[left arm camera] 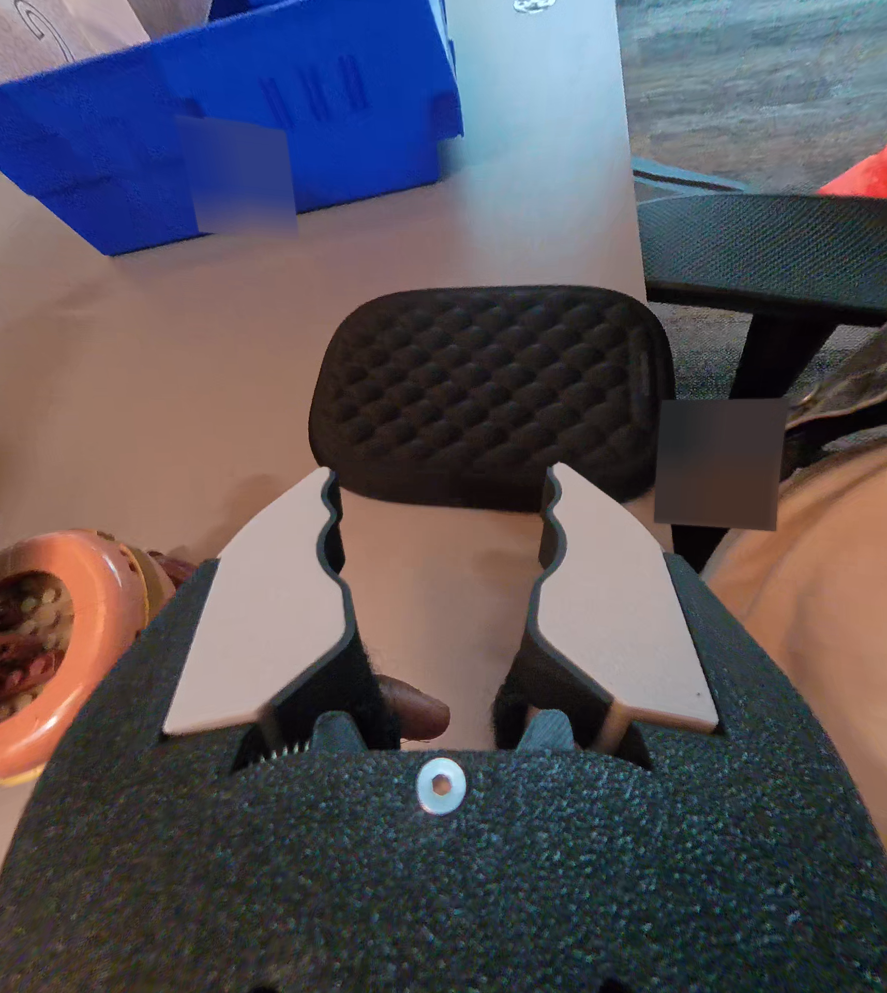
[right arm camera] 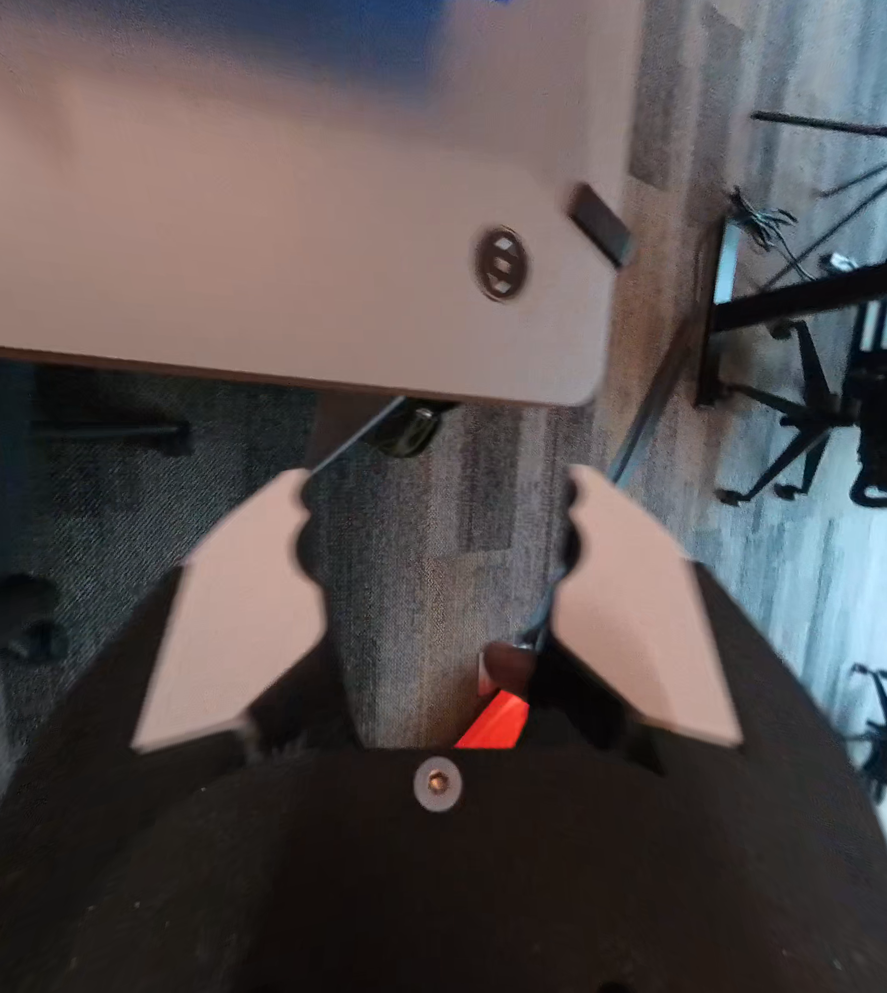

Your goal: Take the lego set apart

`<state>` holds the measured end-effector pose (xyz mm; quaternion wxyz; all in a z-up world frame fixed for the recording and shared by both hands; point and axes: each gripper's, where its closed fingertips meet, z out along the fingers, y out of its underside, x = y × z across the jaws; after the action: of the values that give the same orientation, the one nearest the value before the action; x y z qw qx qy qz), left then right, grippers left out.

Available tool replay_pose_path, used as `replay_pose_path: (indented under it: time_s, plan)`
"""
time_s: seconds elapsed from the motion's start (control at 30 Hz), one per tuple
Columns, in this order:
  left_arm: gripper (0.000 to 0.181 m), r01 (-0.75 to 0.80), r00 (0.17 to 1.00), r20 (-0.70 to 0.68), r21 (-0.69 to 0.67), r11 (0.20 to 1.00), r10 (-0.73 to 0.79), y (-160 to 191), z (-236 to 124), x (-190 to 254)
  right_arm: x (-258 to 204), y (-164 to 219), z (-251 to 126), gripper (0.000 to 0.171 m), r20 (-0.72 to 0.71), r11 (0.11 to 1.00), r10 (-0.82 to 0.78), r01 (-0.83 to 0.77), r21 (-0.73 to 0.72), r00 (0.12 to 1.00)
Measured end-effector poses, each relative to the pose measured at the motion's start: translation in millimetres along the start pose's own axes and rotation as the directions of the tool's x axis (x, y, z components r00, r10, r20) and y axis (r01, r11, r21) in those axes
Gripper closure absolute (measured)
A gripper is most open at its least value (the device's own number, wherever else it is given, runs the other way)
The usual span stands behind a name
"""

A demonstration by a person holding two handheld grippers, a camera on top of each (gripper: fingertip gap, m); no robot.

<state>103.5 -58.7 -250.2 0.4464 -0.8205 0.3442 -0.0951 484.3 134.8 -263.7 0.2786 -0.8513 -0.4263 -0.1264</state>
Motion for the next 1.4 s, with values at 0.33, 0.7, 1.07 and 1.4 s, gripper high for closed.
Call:
replay_pose_path:
  time_s: [0.33,0.7,1.07,1.4]
  plan:
    - [0.107,-0.118,0.992,-0.049,0.021,0.993,0.119,-37.7,29.4,8.0,-19.2,-77.4,-20.1,0.049,0.08,0.912,-0.241,0.198,0.359,0.967]
    - [0.109,-0.075,0.997,-0.028,0.014,0.997,0.075,-27.7,33.2,0.4,-123.1,-195.9,-26.5,0.103,0.289,0.723,-0.376,0.083,0.686,0.88]
    - [0.11,0.006,0.998,0.065,0.033,0.999,-0.009,-5.7,11.3,-19.2,-144.8,-206.8,-3.8,0.163,0.155,0.761,-0.331,0.166,0.628,0.931]
    - [0.11,0.039,0.994,0.098,0.063,0.997,-0.045,2.9,-0.1,-21.6,-174.8,-187.2,-29.7,0.167,0.25,0.803,-0.237,0.045,0.594,0.939]
